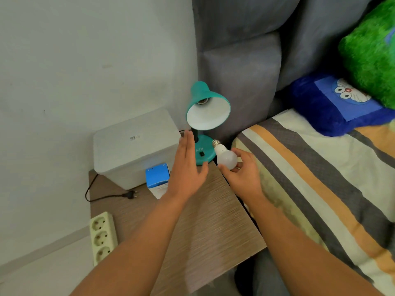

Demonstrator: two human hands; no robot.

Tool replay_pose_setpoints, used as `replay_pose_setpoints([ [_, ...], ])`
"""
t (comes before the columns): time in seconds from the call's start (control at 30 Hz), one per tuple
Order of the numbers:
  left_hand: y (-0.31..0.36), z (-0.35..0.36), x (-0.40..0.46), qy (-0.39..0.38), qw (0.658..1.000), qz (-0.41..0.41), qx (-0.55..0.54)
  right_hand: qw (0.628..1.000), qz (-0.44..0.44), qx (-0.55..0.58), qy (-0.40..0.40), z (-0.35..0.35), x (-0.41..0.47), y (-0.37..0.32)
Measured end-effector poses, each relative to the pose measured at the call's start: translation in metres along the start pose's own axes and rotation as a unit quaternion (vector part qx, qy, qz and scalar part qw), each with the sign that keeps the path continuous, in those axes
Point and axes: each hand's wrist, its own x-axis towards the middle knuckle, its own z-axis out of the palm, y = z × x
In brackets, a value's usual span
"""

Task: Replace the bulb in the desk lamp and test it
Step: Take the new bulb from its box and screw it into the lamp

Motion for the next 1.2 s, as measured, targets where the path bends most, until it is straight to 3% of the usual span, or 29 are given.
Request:
replay_pose_setpoints([
  [0.2, -0.032, 0.045, -0.042, -0.131, 0.989, -0.054, 0.031, 0.998, 0.031, -0.039, -0.036, 0.013, -0.007, 0.032],
  [0.33, -0.045, 0.067, -0.049, -0.176, 0.979, -0.081, 0.062, 0.992, 0.05, -0.086, -0.073, 0.023, -0.005, 0.048],
  [0.6, -0.061, 0.096, -0.057, -0.198, 0.961, -0.113, 0.159, 0.98, 0.062, -0.137, -0.13, 0.044, 0.006, 0.061],
  [0.83, -0.069, 0.107, -0.066, -0.177, 0.963, -0.101, 0.175, 0.981, 0.067, -0.129, -0.127, 0.048, 0.003, 0.062],
  [1.2, -0.066, 0.089, -0.064, -0.234, 0.954, -0.103, 0.155, 0.972, 0.13, -0.093, -0.173, 0.038, 0.004, 0.055],
])
